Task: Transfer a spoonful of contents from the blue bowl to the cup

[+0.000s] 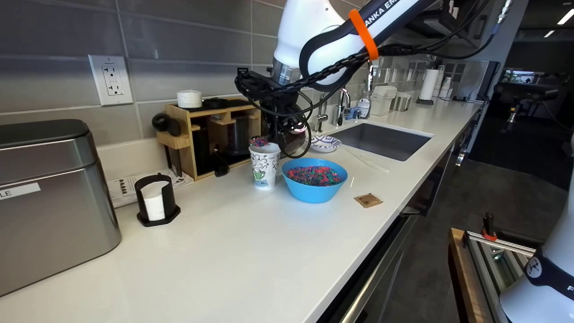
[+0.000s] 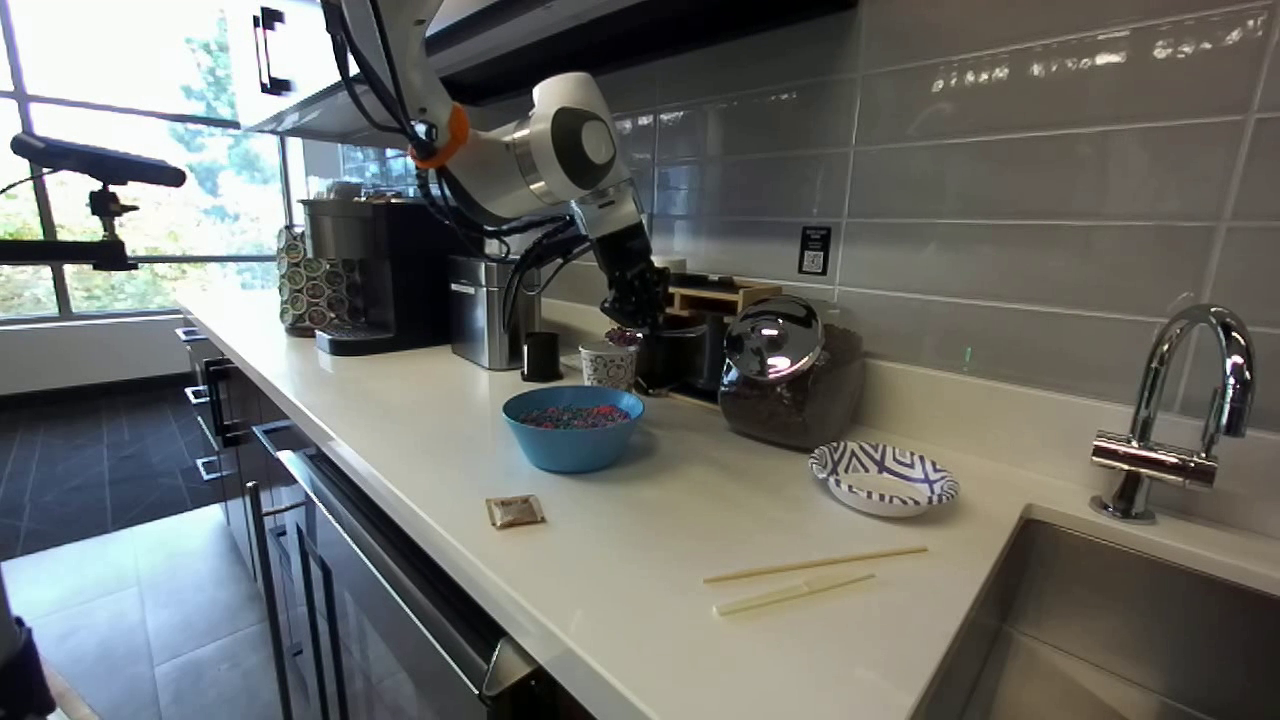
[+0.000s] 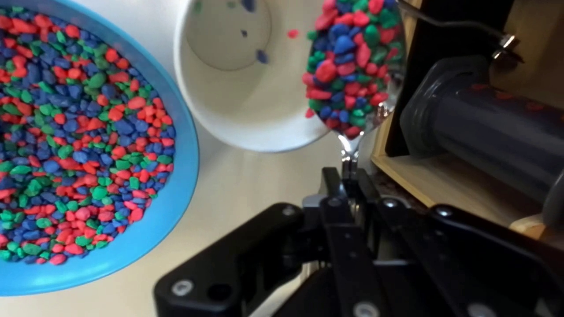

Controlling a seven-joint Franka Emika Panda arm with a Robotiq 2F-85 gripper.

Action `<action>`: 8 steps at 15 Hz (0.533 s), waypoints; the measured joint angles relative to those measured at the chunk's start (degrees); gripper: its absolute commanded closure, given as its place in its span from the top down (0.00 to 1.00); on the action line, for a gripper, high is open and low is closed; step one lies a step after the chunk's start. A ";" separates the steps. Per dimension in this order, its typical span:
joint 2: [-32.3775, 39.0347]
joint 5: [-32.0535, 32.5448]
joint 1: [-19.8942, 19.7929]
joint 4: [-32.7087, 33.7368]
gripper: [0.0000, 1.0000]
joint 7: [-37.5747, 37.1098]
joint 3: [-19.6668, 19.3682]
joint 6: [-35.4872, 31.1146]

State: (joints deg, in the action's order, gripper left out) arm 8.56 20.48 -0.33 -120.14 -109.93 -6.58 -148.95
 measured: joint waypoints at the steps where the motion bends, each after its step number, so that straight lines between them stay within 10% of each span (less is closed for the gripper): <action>1: -0.32 0.58 0.00 -0.54 0.02 -0.45 -0.14 -0.61; 8: -3.01 4.15 0.00 -4.49 0.02 -3.08 -0.54 -4.34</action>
State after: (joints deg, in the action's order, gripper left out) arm 5.55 24.62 -0.33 -124.63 -113.02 -7.12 -153.29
